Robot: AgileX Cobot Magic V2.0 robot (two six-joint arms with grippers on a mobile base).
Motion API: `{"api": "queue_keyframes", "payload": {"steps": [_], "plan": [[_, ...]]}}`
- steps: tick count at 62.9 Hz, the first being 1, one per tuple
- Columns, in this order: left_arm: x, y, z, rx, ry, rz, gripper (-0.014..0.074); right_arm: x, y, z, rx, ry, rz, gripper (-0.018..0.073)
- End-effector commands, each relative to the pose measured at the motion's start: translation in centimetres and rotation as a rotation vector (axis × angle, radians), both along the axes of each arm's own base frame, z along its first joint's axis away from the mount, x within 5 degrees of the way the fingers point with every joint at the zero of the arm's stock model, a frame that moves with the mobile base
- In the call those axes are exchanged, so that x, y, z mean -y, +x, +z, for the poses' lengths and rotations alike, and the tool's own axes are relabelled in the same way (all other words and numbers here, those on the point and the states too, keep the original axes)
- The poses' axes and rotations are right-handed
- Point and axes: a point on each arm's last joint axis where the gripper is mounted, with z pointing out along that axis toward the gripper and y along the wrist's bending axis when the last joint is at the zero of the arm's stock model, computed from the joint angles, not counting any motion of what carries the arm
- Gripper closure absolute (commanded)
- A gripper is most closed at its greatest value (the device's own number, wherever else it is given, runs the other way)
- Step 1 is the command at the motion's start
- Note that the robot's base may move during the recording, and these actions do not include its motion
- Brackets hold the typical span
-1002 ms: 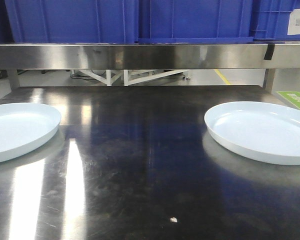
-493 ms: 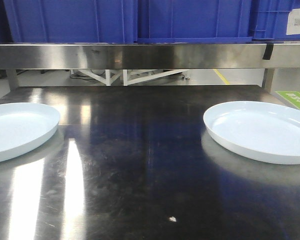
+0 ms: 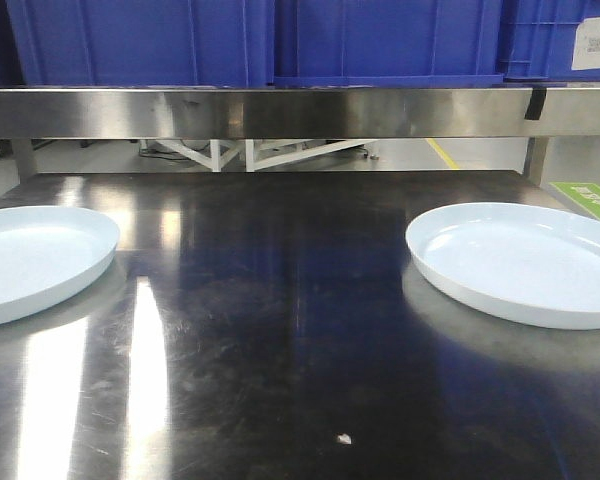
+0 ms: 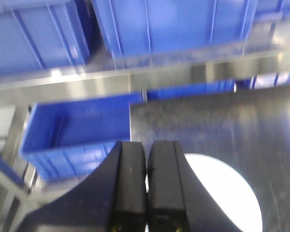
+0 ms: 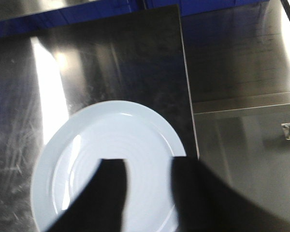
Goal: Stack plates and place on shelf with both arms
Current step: 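Grasp the rim of the white plate with the left gripper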
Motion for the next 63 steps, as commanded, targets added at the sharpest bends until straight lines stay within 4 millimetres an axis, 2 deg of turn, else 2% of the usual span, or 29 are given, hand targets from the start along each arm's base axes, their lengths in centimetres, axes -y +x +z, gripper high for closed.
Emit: {"api": "queue_keyframes", "payload": {"steps": [1, 7, 14, 18, 42, 63], "plan": [[0.2, 0.3, 1.0, 0.03, -0.013, -0.012, 0.0477, 0.0, 0.2, 2.5, 0.143, 0.032, -0.027, -0.0079], [0.4, 1.1, -0.1, -0.06, -0.01, -0.005, 0.0357, 0.0, 0.2, 2.5, 0.144, 0.032, -0.028, -0.0045], [0.6, 2.6, -1.8, -0.174, -0.007, 0.008, 0.014, 0.0, 0.2, 2.5, 0.144, 0.032, -0.028, -0.0041], [0.8, 3.8, -2.8, -0.232, -0.02, 0.023, 0.0074, 0.1, 0.2, 2.5, 0.145, 0.032, -0.028, -0.0041], [1.1, 10.6, -9.3, -0.47, 0.021, 0.12, 0.0066, 0.1, 0.3, 2.5, 0.149, 0.031, -0.03, -0.0041], [0.1, 13.9, -13.6, -0.574, 0.01, 0.168, 0.0066, 0.1, 0.2, 2.5, 0.145, 0.032, -0.028, -0.0041]]}}
